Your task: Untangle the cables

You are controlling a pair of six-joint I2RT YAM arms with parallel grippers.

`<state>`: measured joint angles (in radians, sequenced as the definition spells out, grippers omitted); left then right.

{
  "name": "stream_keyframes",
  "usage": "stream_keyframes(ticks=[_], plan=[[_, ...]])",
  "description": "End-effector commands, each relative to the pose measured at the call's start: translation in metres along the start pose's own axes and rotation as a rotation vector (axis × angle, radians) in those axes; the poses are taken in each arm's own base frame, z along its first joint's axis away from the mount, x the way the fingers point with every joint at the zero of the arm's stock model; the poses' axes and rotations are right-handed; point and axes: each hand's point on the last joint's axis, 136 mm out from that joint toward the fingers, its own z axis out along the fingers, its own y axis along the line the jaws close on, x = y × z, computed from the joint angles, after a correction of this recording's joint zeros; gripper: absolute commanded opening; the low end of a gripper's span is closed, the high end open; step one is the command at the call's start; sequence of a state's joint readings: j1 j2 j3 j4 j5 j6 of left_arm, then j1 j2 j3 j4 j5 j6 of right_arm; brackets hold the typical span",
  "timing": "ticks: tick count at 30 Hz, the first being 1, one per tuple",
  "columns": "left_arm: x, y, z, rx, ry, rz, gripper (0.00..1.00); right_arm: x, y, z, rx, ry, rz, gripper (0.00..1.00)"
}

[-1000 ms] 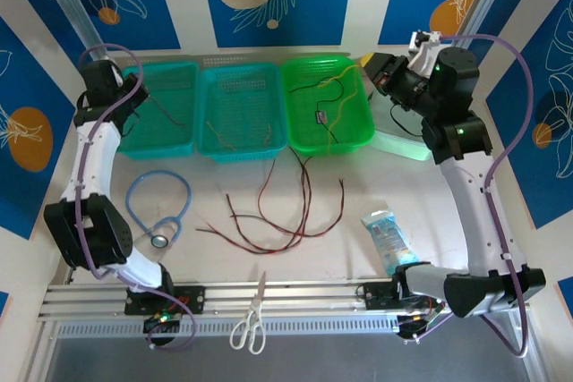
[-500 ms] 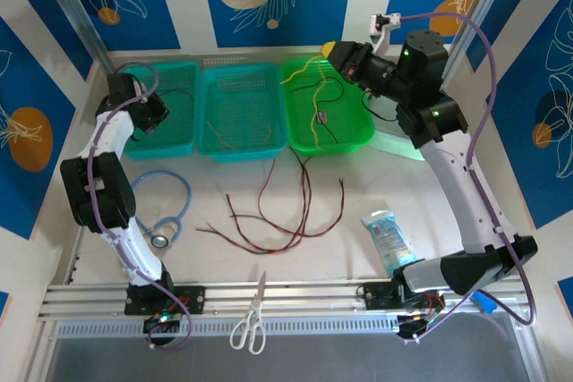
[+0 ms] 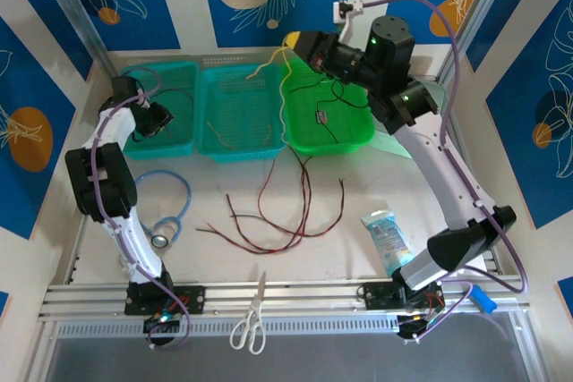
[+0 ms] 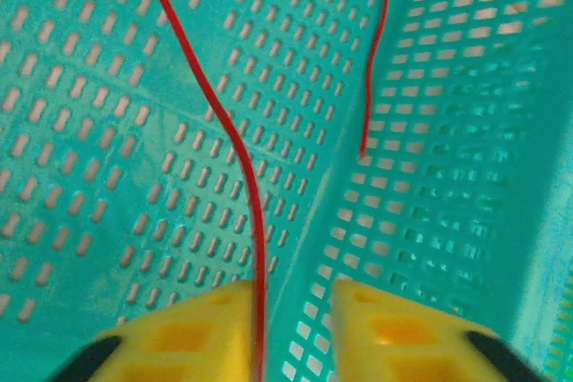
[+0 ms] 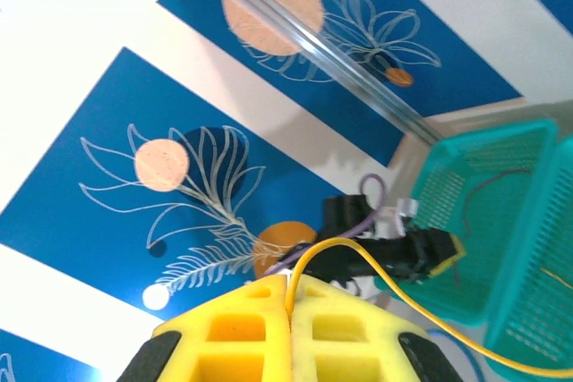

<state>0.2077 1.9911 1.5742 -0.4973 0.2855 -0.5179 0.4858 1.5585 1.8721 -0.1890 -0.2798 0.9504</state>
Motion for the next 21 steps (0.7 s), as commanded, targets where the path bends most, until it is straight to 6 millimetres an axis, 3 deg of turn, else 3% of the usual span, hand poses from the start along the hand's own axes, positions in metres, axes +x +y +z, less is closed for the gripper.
stream_keyframes(ticks=[1, 4, 7, 14, 17, 21], plan=[[-0.011, 0.004, 0.000, -0.019, -0.009, 0.024, 0.40, -0.004, 0.020, 0.017, -0.079, 0.003, -0.026, 0.00], [-0.020, 0.006, 0.003, -0.042, -0.013, 0.040, 0.56, -0.006, 0.016, 0.039, -0.098, 0.021, -0.009, 0.00], [-0.031, 0.000, -0.006, -0.046, -0.042, 0.066, 0.61, -0.010, 0.011, 0.057, -0.115, 0.032, 0.004, 0.00], [-0.054, -0.007, -0.054, -0.107, -0.206, 0.139, 0.68, -0.017, 0.001, 0.094, -0.159, 0.066, 0.027, 0.00], [-0.054, -0.011, -0.068, -0.108, -0.231, 0.149, 0.70, -0.011, -0.019, 0.111, -0.127, 0.095, 0.042, 0.00], [-0.053, -0.019, -0.082, -0.083, -0.268, 0.155, 0.72, 0.000, -0.068, 0.133, -0.035, 0.114, 0.068, 0.00]])
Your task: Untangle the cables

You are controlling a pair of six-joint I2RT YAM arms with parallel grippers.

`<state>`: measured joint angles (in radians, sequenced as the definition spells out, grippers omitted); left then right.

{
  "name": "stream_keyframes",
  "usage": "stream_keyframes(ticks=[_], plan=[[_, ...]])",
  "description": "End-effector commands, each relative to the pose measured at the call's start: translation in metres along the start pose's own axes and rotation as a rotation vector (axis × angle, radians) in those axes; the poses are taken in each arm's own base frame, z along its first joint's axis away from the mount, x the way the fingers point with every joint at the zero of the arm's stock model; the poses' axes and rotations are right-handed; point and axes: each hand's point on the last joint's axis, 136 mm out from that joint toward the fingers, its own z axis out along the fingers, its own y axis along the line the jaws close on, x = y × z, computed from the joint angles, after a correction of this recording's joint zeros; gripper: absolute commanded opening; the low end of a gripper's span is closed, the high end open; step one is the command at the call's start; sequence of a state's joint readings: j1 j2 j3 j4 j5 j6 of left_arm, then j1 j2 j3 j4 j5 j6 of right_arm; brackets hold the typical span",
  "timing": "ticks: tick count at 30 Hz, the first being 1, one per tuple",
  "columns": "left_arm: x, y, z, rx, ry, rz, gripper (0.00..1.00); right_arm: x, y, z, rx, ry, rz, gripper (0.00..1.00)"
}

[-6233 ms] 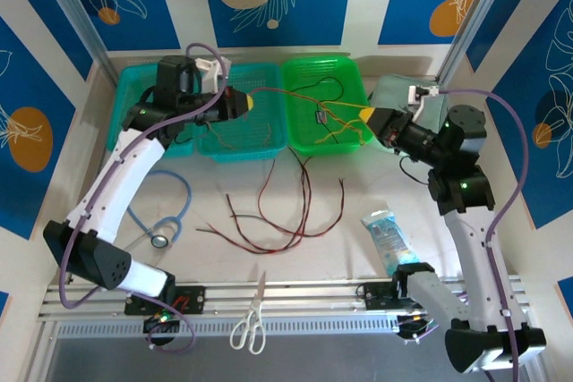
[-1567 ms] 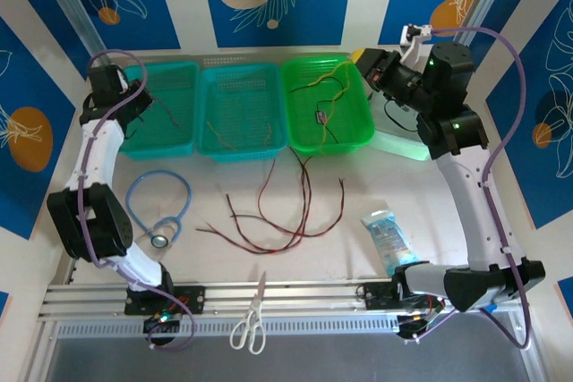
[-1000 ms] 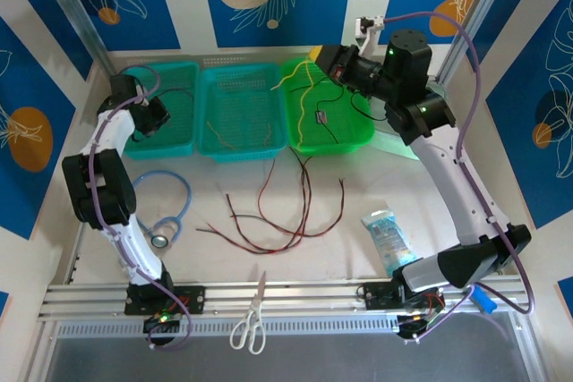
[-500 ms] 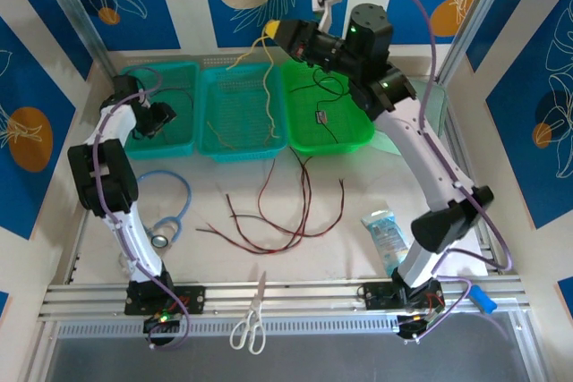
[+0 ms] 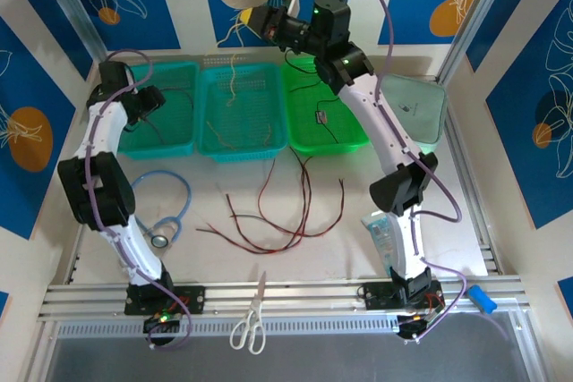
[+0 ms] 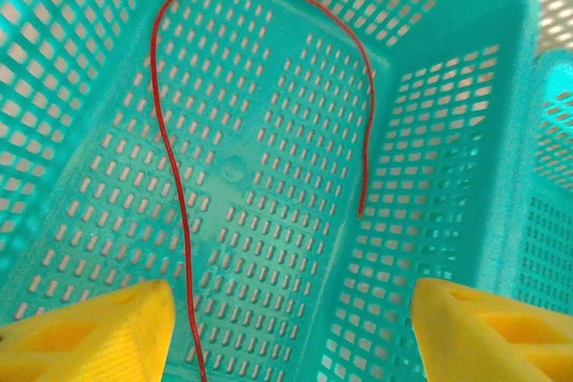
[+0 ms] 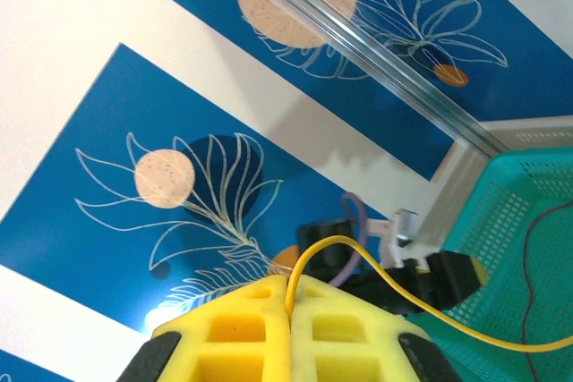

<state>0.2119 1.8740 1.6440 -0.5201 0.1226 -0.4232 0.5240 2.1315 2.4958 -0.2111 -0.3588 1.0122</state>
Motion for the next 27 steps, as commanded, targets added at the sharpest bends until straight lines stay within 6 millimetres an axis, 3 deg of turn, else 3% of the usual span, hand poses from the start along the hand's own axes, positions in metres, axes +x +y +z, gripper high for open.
stream_keyframes(ticks=[1, 9, 14, 22, 27], plan=[[-0.009, -0.005, -0.020, 0.000, -0.061, 0.029, 0.72, 0.010, -0.042, 0.012, 0.083, 0.038, 0.036, 0.00], [-0.008, -0.041, -0.055, 0.076, -0.090, 0.072, 0.74, 0.043, -0.169, 0.022, 0.339, 0.122, 0.132, 0.00], [0.020, -0.054, -0.072, 0.120, -0.069, 0.091, 0.74, 0.080, -0.235, 0.024, 0.493, 0.187, 0.159, 0.00], [0.059, -0.055, -0.092, 0.155, -0.041, 0.095, 0.75, 0.136, -0.299, 0.027, 0.638, 0.295, 0.201, 0.00], [0.072, -0.055, -0.102, 0.170, -0.038, 0.086, 0.76, 0.181, -0.314, 0.042, 0.645, 0.370, 0.244, 0.00]])
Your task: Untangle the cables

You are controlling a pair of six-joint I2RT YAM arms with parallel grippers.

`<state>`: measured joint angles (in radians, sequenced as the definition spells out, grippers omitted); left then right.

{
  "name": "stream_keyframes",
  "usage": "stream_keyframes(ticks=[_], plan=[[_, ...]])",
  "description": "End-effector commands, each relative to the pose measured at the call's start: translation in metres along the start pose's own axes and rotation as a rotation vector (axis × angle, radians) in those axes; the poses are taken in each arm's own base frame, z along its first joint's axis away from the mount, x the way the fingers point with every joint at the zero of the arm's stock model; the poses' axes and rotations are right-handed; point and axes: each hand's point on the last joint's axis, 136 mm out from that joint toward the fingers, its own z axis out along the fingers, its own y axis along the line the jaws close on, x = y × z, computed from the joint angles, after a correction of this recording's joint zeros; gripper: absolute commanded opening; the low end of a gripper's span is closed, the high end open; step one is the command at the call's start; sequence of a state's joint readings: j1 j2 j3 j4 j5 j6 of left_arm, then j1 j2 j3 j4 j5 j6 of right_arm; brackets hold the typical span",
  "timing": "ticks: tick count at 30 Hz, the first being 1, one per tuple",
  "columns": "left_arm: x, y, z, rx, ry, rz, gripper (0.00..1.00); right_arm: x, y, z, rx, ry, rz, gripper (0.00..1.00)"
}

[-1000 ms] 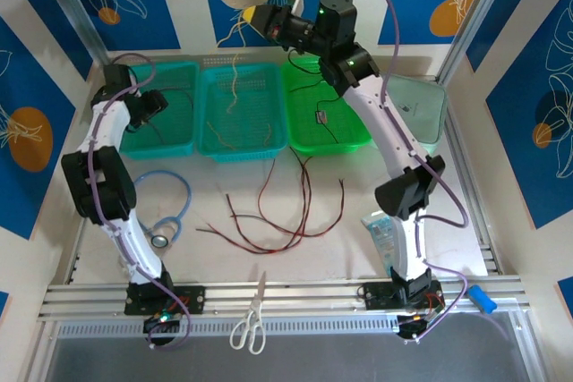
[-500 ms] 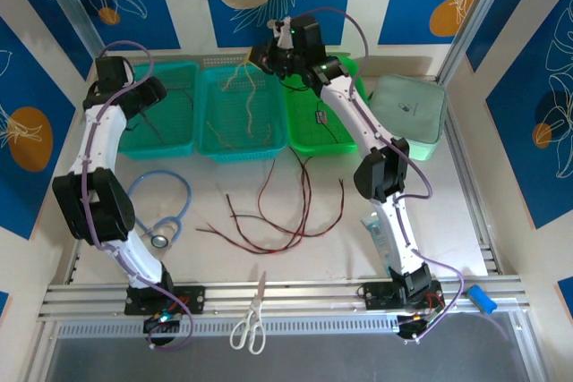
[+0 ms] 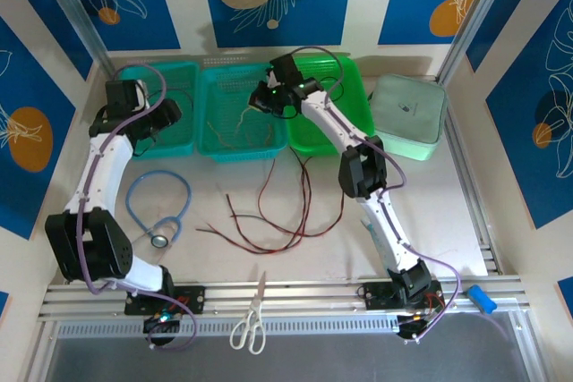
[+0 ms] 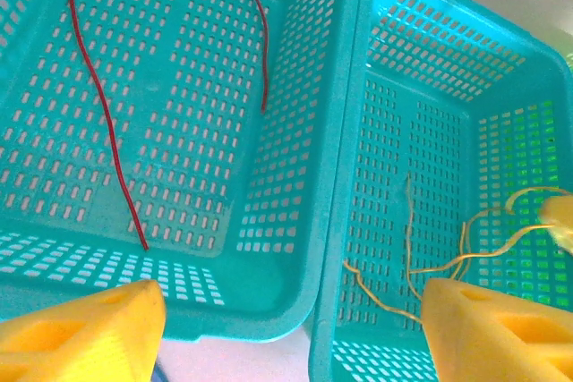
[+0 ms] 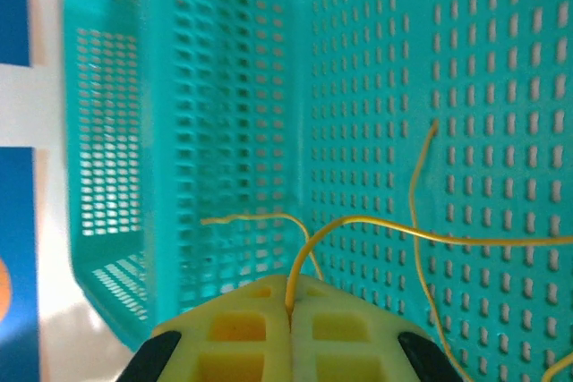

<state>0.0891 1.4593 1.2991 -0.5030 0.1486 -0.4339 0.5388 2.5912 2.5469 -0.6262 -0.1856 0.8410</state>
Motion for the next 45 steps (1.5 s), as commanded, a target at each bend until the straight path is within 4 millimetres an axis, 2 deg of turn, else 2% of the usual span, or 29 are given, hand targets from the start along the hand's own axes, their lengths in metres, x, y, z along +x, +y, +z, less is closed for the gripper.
stream_keyframes(ticks=[1, 7, 9, 12, 15, 20, 26, 33, 36, 41, 43, 45], plan=[[0.003, -0.009, -0.011, 0.037, -0.017, -0.005, 0.76, 0.025, 0.007, 0.017, 0.011, 0.047, -0.021, 0.00], [0.002, -0.018, -0.017, 0.067, -0.008, -0.013, 0.77, 0.042, 0.002, 0.031, 0.065, 0.057, -0.048, 0.01], [-0.001, -0.023, -0.021, 0.074, -0.015, -0.004, 0.77, 0.041, 0.006, 0.024, 0.077, 0.052, -0.060, 0.14], [-0.003, -0.030, -0.024, 0.076, -0.016, 0.010, 0.77, 0.032, 0.026, 0.003, 0.058, 0.017, -0.105, 0.30], [-0.001, -0.037, -0.022, 0.083, -0.001, 0.028, 0.77, 0.021, 0.048, -0.024, 0.047, -0.032, -0.164, 0.39], [-0.001, -0.057, -0.022, 0.098, -0.006, 0.067, 0.78, 0.016, 0.060, -0.070, 0.115, -0.075, -0.246, 0.46], [0.011, -0.083, -0.029, 0.142, 0.003, 0.115, 0.78, 0.026, 0.059, -0.129, 0.230, -0.091, -0.315, 0.45], [0.046, -0.105, -0.037, 0.185, 0.052, 0.185, 0.78, 0.064, 0.019, -0.205, 0.360, -0.135, -0.284, 0.41], [0.060, -0.111, -0.041, 0.209, 0.070, 0.210, 0.78, 0.094, -0.020, -0.236, 0.431, -0.129, -0.248, 0.27], [0.080, -0.119, -0.044, 0.239, 0.096, 0.229, 0.78, 0.141, -0.098, -0.275, 0.582, -0.090, -0.136, 0.20], [0.089, -0.126, -0.044, 0.253, 0.108, 0.234, 0.78, 0.159, -0.127, -0.279, 0.584, -0.067, -0.063, 0.19], [0.097, -0.131, -0.042, 0.260, 0.117, 0.241, 0.78, 0.171, -0.146, -0.280, 0.575, -0.054, -0.012, 0.19]])
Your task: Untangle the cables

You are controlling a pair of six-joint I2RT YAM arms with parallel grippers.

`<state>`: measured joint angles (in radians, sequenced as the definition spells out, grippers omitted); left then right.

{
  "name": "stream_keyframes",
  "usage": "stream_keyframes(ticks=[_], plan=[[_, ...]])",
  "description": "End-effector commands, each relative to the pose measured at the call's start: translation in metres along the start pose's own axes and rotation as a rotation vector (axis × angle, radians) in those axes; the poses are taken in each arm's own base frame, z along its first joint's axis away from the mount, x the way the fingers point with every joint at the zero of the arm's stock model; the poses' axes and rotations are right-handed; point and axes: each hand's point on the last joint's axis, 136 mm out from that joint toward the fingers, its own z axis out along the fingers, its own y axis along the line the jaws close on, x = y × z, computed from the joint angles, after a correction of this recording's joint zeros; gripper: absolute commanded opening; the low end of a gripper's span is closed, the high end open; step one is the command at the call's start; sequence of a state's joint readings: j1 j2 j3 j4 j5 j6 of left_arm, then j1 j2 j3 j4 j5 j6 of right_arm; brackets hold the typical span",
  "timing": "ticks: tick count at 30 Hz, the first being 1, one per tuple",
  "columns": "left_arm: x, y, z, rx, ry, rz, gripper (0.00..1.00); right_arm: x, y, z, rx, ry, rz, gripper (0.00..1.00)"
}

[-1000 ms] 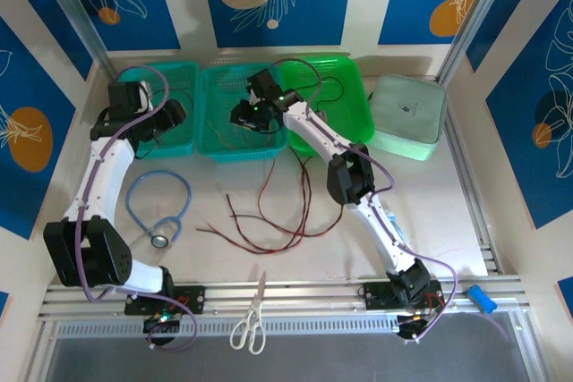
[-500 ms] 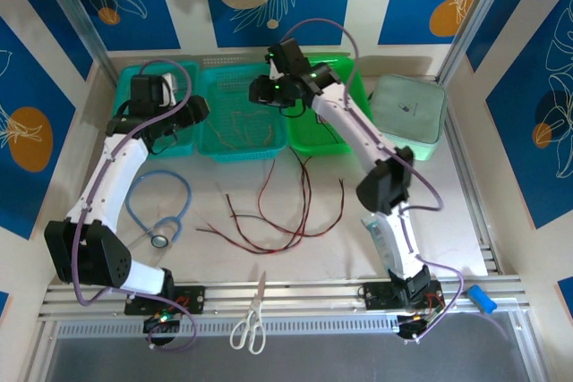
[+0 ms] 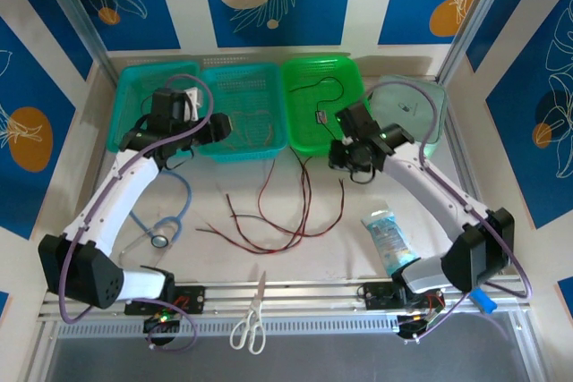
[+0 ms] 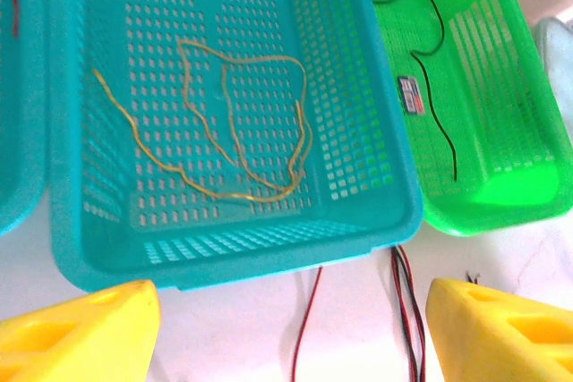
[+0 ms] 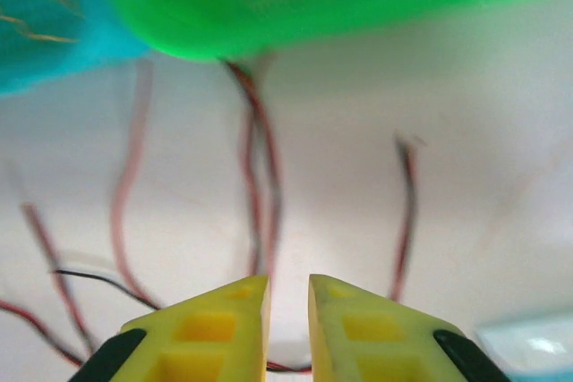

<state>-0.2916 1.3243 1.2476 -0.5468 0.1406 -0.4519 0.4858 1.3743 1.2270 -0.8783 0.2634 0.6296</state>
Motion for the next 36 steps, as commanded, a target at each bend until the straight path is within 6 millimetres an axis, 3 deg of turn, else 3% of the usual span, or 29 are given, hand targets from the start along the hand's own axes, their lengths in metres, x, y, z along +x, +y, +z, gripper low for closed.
stream_keyframes(ticks=[1, 5, 12, 24, 36], plan=[[0.010, -0.012, 0.002, 0.015, 0.001, 0.007, 0.78, 0.019, -0.023, 0.013, -0.004, 0.032, 0.090, 0.19], [0.016, -0.026, 0.014, 0.044, 0.013, 0.009, 0.78, 0.036, -0.041, 0.037, -0.010, 0.099, 0.139, 0.19], [0.019, -0.044, 0.023, 0.058, 0.015, 0.034, 0.78, 0.049, -0.064, 0.069, -0.027, 0.161, 0.212, 0.18], [0.015, -0.054, 0.036, 0.075, 0.052, 0.065, 0.79, 0.045, -0.067, 0.111, -0.016, 0.203, 0.215, 0.15], [0.020, -0.051, 0.037, 0.070, 0.069, 0.074, 0.79, 0.036, -0.058, 0.127, -0.019, 0.248, 0.174, 0.15]])
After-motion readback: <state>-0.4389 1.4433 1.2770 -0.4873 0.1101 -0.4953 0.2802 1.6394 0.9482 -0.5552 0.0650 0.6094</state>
